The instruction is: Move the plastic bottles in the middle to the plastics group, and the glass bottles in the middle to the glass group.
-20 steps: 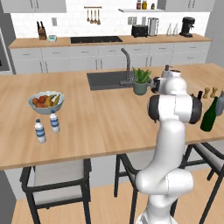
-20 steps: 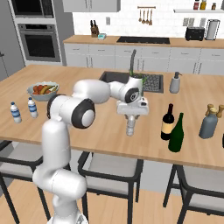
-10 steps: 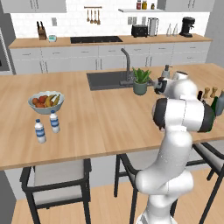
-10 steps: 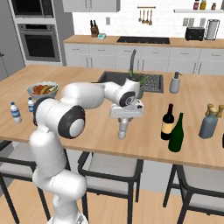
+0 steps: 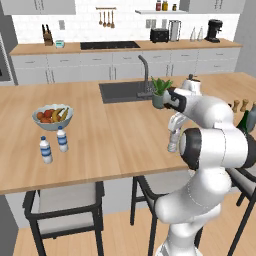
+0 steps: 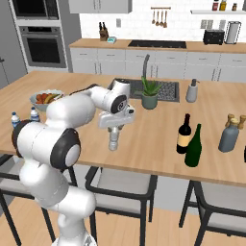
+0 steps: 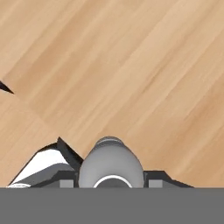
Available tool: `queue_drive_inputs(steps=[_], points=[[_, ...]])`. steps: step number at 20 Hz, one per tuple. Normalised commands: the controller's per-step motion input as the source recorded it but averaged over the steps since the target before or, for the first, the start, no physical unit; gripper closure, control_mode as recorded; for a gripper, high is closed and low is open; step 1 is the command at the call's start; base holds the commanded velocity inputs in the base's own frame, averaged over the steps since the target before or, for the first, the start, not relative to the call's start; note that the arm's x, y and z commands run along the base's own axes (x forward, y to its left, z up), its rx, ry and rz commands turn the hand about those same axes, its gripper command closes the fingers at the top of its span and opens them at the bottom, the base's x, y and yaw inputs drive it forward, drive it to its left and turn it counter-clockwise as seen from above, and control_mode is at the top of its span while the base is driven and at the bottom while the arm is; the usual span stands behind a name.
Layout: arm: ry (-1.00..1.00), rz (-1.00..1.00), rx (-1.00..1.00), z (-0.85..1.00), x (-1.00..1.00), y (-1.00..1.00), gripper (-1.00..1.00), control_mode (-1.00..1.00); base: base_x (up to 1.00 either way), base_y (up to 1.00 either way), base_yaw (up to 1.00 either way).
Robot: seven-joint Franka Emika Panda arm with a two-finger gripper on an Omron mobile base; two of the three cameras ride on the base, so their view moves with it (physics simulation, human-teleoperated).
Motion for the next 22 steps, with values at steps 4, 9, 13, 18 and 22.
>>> queue_drive_inputs(steps=[4, 9, 13, 18, 22], points=[[-0.20, 0.18, 0.00, 0.18, -0.11, 1.00, 1.00, -1.00, 0.00, 0.00, 0.00], [-0.23, 0.14, 0.00, 0.20, -0.02, 1.00, 1.00, -1.00, 0.00, 0.00, 0.00], [-0.19, 0.09, 0.00, 0.18, 0.00, 1.00, 1.00, -1.00, 0.00, 0.00, 0.00], [-0.20, 0.08, 0.00, 0.05, 0.08, 1.00, 1.00, -1.00, 0.00, 0.00, 0.00], [-0.12, 0.06, 0.00, 0.03, 0.18, 1.00, 1.00, -1.00, 0.00, 0.00, 0.00]])
